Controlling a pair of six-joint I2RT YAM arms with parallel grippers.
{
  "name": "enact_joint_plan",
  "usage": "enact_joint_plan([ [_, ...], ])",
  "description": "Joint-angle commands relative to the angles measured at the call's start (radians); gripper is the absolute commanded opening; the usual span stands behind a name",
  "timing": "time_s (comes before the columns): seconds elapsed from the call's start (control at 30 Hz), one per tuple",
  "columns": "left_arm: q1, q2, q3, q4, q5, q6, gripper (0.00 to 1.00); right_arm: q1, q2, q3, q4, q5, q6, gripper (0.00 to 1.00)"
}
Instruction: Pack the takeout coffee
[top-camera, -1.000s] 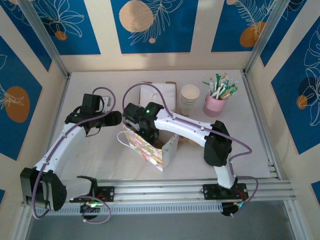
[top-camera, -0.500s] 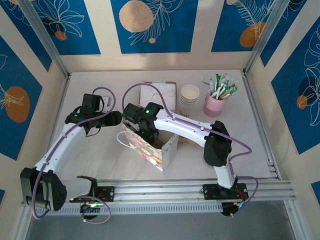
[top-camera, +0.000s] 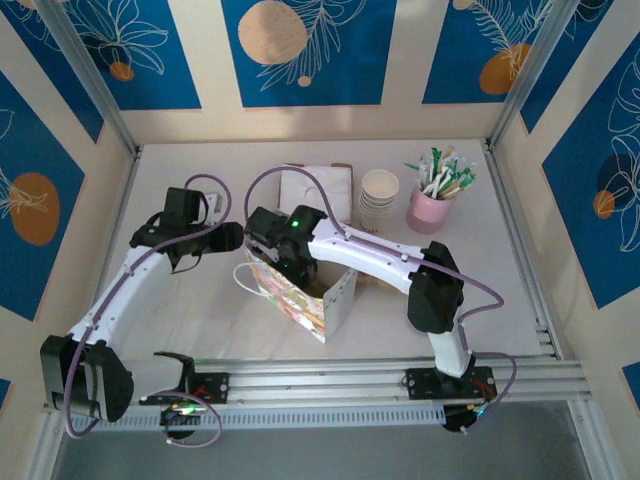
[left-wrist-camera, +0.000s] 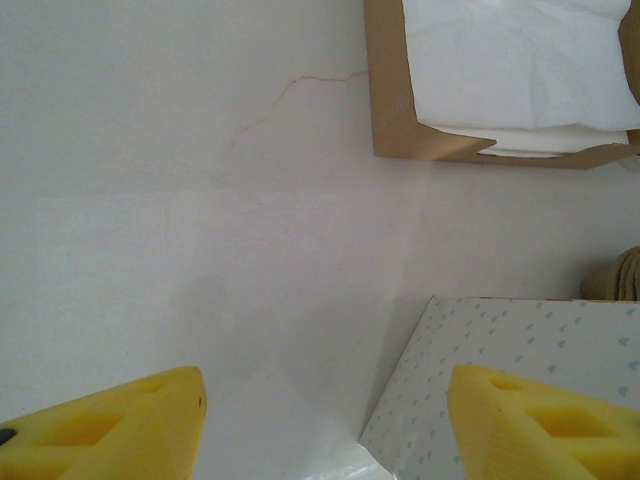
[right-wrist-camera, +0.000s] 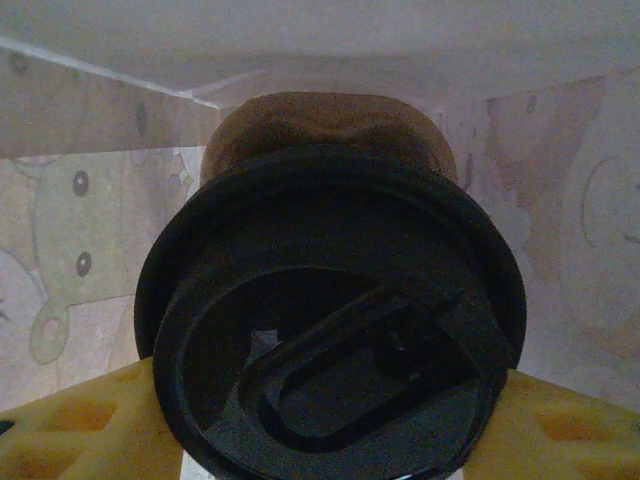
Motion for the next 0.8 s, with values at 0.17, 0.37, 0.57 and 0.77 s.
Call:
enact_joint_plan([
  [0.17, 0.009, 0.001, -0.012, 0.018, 0.007, -0.003, 0.65, -0.006, 0.054, -0.072, -0.065, -0.019, 0.043, 0.59],
  [0.37, 0.008, 0.001, -0.012, 0.017, 0.005, -0.004, 0.65, -0.006, 0.067, -0.087, -0.072, -0.019, 0.050, 0.59],
  [0.57, 0.008, 0.001, -0.013, 0.017, 0.002, -0.003, 0.65, -0.009, 0.083, -0.109, -0.060, -0.036, 0.055, 0.59],
  [0.77, 0.008, 0.002, -0.013, 0.017, 0.001, -0.003, 0.65, -0.010, 0.089, -0.140, -0.036, -0.057, 0.061, 0.59],
])
